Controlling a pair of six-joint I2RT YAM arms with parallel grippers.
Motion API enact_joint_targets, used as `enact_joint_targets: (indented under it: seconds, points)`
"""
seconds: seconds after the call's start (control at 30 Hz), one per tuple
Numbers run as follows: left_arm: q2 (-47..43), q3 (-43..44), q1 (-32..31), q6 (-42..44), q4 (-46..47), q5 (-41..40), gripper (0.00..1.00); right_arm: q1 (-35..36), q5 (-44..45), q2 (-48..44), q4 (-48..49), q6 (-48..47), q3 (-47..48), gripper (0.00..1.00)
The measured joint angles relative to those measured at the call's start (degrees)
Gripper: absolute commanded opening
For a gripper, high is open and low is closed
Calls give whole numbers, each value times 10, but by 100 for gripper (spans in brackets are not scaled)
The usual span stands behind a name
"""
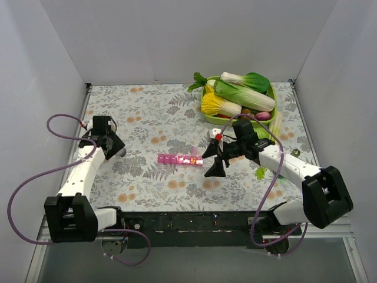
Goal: Sort the pills into containers
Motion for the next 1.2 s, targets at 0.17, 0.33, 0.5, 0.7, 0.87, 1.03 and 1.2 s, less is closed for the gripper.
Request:
enact_joint_targets:
  seconds: [0.17,0.33,0.5,0.7,0.87,1.03,1.2]
  points:
    - [81,33,85,2,23,-56,12,-19,-13,-17,9,2,-9,95]
    - [196,94,97,1,38,-82,43,-35,-28,-28,16,3,-9,95]
    - [236,139,108,3,42,-89,84,-45,-32,-35,23,3,-15,95]
    - [210,147,114,0,34,-80,91,-47,-30,-36,21,-12,-20,95]
    - [108,130,114,18,38,-13,90,-47,-10,-36,22,-34,-33,95]
    - [-28,54,116,73,96,204,77,-48,10,-17,34,-8,-34,95]
    - [-38,-18,56,85,163,398,56,-48,27,71,16,17,21,95]
